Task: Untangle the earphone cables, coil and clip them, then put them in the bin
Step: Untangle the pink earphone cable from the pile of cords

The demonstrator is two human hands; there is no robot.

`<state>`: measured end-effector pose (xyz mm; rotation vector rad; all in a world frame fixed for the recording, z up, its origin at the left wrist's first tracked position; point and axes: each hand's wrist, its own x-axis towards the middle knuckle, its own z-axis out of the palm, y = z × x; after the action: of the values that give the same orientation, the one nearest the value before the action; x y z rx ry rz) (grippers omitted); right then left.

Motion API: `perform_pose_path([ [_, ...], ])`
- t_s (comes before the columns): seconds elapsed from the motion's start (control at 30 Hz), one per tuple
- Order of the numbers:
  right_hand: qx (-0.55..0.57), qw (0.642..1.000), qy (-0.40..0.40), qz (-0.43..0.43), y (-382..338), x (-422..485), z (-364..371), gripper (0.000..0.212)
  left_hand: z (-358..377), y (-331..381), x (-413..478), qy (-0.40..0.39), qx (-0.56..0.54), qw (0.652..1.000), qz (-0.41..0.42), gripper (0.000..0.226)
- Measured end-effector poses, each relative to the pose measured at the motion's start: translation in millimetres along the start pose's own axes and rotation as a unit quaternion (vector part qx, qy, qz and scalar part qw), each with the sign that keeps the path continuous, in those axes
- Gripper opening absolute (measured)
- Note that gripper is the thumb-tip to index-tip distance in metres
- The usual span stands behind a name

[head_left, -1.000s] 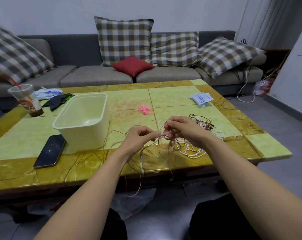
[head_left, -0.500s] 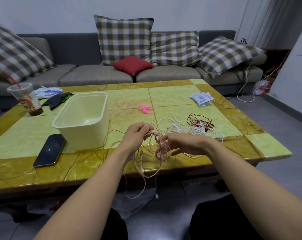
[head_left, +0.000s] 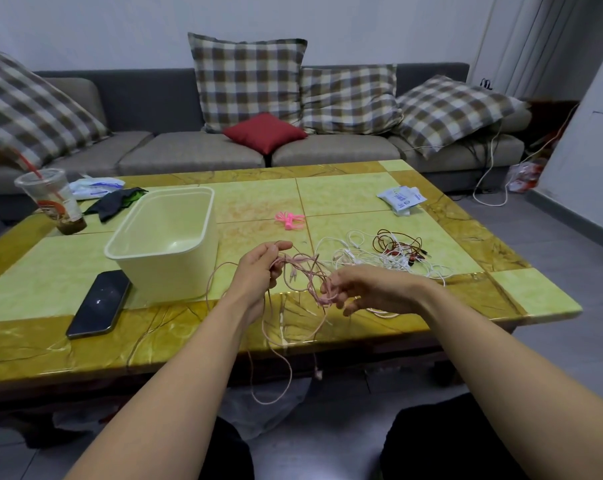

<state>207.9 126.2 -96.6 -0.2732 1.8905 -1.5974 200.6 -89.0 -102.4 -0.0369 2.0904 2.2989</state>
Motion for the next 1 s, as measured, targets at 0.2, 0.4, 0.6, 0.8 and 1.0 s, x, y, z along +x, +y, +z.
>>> perform_pose_path([
  [0.2, 0.036, 0.998, 0.040, -0.025, -2.0, 3.4, 3.7, 0.005, 6.3, 3.7, 0.5, -0.010, -0.068, 0.997, -0.020, 0.028],
  [0.4, 0.025, 0.991, 0.121, -0.049, -2.3, 5.2, 6.2, 0.038, 14.7, 5.8, -0.9, -0.038, -0.154, 0.986, -0.052, 0.036],
  [0.6, -0.212, 0.960, 0.143, -0.116, -3.0, 5.0, 10.3, 0.009, 17.9, 7.2, -2.5, -0.024, -0.167, 0.985, -0.046, 0.037],
  [0.8, -0.252, 0.932, 0.220, -0.138, -8.4, 4.5, 13.7, 0.017, 19.2, 6.5, -4.0, -0.028, -0.144, 0.989, -0.033, 0.038],
  [1.0, -0.323, 0.898, 0.261, -0.143, -10.1, 12.7, 19.7, 0.010, 18.5, 6.4, -3.3, -0.023, -0.126, 0.991, -0.028, 0.038],
])
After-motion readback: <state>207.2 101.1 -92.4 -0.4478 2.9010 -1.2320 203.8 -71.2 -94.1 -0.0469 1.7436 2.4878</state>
